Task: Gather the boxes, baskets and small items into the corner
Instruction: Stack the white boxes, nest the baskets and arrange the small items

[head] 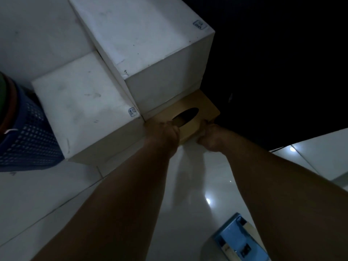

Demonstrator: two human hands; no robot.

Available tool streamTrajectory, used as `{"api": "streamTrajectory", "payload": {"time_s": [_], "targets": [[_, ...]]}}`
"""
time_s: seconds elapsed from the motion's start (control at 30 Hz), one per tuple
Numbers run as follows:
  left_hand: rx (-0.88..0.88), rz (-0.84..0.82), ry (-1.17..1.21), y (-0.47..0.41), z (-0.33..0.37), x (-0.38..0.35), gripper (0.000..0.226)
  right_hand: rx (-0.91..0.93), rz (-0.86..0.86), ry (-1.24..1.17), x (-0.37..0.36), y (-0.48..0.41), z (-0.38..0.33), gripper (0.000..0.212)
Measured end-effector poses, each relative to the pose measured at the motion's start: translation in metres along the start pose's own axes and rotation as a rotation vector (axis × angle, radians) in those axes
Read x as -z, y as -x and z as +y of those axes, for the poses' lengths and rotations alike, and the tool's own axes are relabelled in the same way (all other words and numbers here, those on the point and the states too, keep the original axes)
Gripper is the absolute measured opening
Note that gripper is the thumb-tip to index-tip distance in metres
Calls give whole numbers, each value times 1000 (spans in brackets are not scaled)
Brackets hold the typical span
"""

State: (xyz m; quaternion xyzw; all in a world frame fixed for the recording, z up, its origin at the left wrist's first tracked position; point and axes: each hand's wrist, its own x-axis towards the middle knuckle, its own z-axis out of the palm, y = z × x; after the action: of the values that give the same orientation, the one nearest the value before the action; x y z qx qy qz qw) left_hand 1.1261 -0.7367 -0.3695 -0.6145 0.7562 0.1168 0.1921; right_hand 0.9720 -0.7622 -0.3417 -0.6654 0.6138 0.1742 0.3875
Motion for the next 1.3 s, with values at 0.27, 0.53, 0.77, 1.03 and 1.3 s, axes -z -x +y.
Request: {"api": "streamTrajectory", "payload": {"time_s": [0.27, 0.53, 0.77, 1.03, 1.3], "targets": [[-79, 152, 413, 22, 5, 4, 67, -78, 37, -200, -21, 40, 60, 62], [266, -565, 775, 124, 162, -96, 36, -507, -421, -44, -69, 121, 143, 38], [780, -912, 1421, 149, 202, -103, 24, -597, -424, -282, -107, 140, 169, 41], [930, -821, 1604, 155, 136, -87, 16, -499, -478, -323, -88, 108, 111, 36], [1142, -329, 1591, 149, -6, -85, 45, -257, -418, -402, -90, 51, -39, 33]]}}
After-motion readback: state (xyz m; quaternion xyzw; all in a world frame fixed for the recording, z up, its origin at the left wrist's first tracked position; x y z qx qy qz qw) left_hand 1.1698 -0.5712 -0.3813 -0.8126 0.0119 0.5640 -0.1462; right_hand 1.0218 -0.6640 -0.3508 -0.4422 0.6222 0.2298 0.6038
